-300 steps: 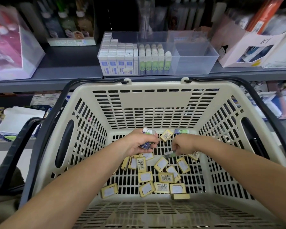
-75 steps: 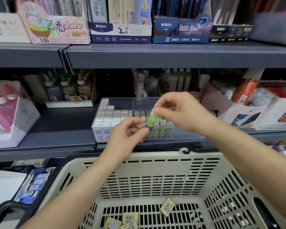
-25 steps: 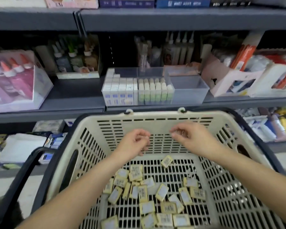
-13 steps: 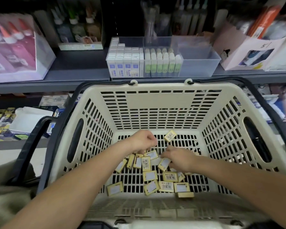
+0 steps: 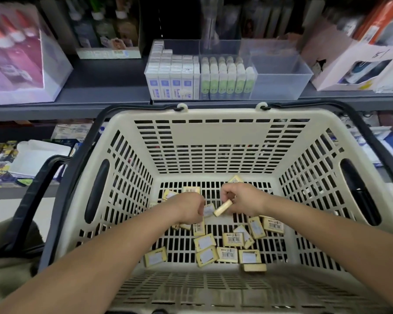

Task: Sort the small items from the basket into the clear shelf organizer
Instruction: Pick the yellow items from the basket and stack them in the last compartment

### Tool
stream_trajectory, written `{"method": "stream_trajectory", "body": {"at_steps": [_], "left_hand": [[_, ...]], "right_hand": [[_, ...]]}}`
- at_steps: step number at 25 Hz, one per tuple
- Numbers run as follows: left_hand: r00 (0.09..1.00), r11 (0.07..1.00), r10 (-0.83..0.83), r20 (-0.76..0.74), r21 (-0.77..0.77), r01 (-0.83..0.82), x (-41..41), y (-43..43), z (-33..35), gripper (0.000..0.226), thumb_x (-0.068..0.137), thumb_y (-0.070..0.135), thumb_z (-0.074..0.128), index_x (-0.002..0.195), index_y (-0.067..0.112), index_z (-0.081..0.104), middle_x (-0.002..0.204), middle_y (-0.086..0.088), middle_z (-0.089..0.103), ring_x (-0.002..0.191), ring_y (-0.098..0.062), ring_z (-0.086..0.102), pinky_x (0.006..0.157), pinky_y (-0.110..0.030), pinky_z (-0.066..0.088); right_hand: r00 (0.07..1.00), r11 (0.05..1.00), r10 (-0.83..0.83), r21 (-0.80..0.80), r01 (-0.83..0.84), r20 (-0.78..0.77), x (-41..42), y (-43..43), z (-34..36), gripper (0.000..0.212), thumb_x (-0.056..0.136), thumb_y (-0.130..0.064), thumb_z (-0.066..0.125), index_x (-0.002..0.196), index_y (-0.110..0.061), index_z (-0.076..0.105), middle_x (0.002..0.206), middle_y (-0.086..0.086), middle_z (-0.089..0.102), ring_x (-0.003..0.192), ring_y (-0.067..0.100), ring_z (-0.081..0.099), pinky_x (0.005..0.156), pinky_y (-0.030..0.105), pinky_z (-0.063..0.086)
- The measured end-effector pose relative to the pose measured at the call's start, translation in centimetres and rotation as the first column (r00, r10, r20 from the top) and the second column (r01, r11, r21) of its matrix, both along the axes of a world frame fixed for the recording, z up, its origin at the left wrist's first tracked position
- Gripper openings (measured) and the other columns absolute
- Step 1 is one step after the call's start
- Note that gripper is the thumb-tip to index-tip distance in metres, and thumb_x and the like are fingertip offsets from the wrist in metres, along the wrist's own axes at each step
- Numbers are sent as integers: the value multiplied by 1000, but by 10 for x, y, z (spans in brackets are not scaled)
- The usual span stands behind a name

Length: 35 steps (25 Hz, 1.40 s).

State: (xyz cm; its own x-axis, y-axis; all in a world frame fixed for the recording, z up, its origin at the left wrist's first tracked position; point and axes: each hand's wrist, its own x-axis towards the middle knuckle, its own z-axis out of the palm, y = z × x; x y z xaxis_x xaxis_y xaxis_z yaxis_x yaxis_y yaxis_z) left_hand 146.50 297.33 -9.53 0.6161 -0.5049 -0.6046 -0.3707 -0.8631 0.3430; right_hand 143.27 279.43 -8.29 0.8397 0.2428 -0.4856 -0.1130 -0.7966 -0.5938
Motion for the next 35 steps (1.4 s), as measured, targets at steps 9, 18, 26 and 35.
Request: {"method": "stream_trajectory", "body": {"at_steps": [9, 18, 26, 35], "left_hand": [[651, 561, 538, -536, -348, -751, 25, 0, 22, 21, 90, 9, 57, 110, 12, 52, 106, -12, 59, 94, -26, 64, 71, -38, 59], [375, 473, 249, -893, -226, -852, 24, 5, 29, 26, 79, 13, 67, 103, 7, 57, 83, -10, 73, 81, -21, 71, 66, -35, 59], [459, 500, 385, -801, -237, -833, 17, -1, 19, 20, 82, -3, 65, 99, 5, 58, 93, -14, 68, 84, -24, 69, 71, -35, 59], [507, 518, 466, -725, -241, -821, 20, 3, 12, 23, 86, 2, 63, 105, 10, 53, 94, -11, 68, 79, -21, 69, 65, -33, 59]], "right_hand": [[974, 897, -211, 381, 226, -81, 11, 4, 30, 27, 80, 5, 65, 96, -14, 55, 101, 5, 59, 81, 16, 61, 76, 25, 54], [979, 906, -189, 371, 204, -76, 12, 7, 37, 27, 77, 3, 70, 88, -14, 52, 88, 5, 57, 70, 10, 56, 68, 20, 50], [876, 783, 393, -398, -479, -280, -19, 7, 1, 35, 79, -42, 68, 95, -12, 62, 97, 0, 65, 89, 20, 63, 78, 33, 53], [910, 885, 353, -236, -401, -218, -19, 16, 5, 14, 85, -22, 62, 92, -13, 55, 81, -5, 54, 74, 13, 56, 60, 21, 43]]}}
